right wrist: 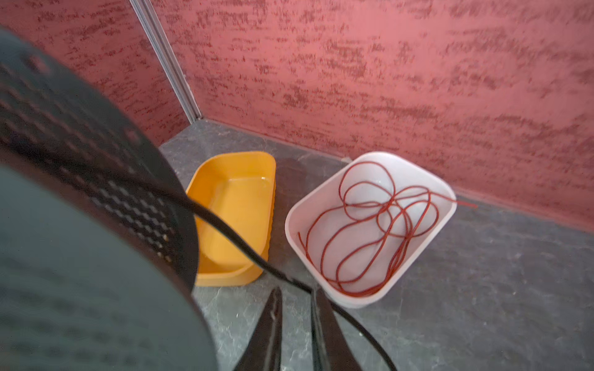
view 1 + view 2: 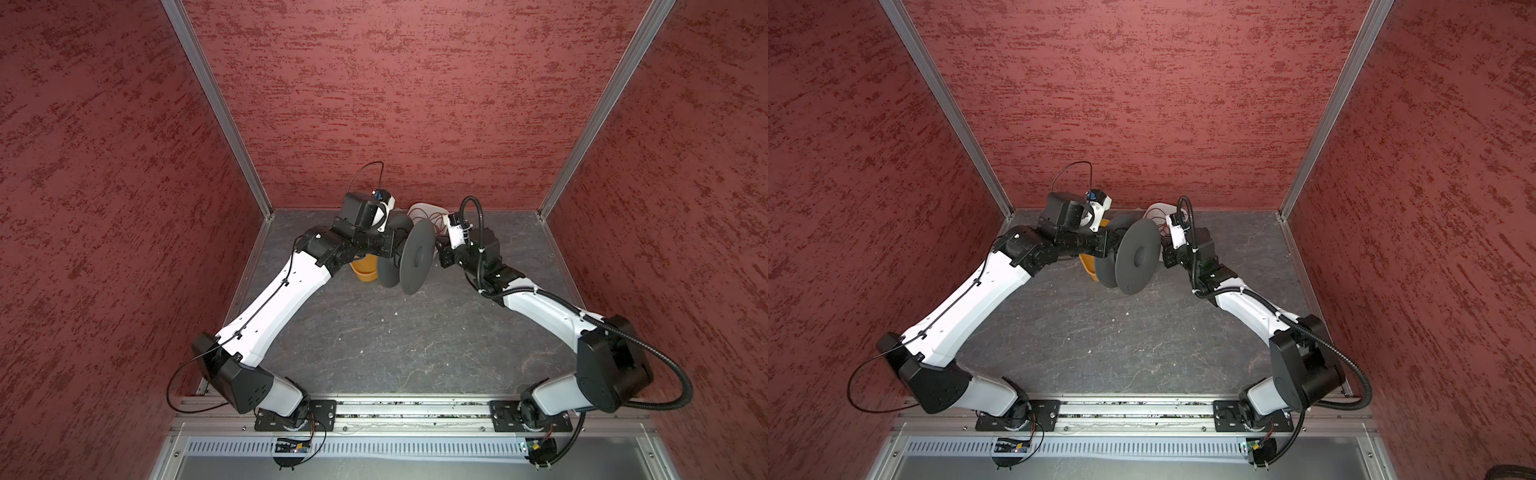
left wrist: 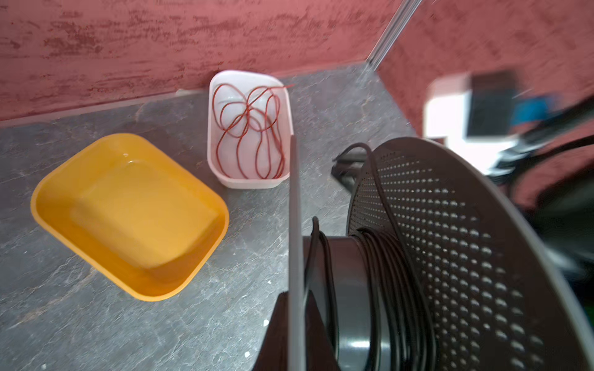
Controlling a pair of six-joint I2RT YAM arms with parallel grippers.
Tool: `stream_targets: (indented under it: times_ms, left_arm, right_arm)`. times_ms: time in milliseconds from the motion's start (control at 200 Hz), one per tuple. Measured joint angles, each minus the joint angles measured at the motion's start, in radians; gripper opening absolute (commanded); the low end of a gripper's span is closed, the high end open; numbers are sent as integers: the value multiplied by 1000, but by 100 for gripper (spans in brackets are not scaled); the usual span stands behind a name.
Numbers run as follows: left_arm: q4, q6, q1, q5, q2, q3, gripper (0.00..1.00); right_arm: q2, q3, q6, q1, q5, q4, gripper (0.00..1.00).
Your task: Wrap the cables
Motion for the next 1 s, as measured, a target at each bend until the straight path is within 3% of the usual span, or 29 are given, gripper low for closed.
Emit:
stream_targets:
  times_ms: [306, 386, 626, 1002]
  left_arm:
    - [72, -51, 47, 119, -36, -21, 0]
    - [75, -57, 53, 130, -36, -27, 0]
    - [78, -58, 64, 134, -36, -40, 0]
    - [74, -66, 68, 138, -34, -75, 0]
  right_arm:
    - [-52, -218, 46, -23, -153, 121, 34]
    - [-95, -258, 60, -22, -166, 146, 41]
    - [-249, -378, 100, -23, -146, 185, 61]
    - [-405, -392, 181, -30, -31, 137, 72]
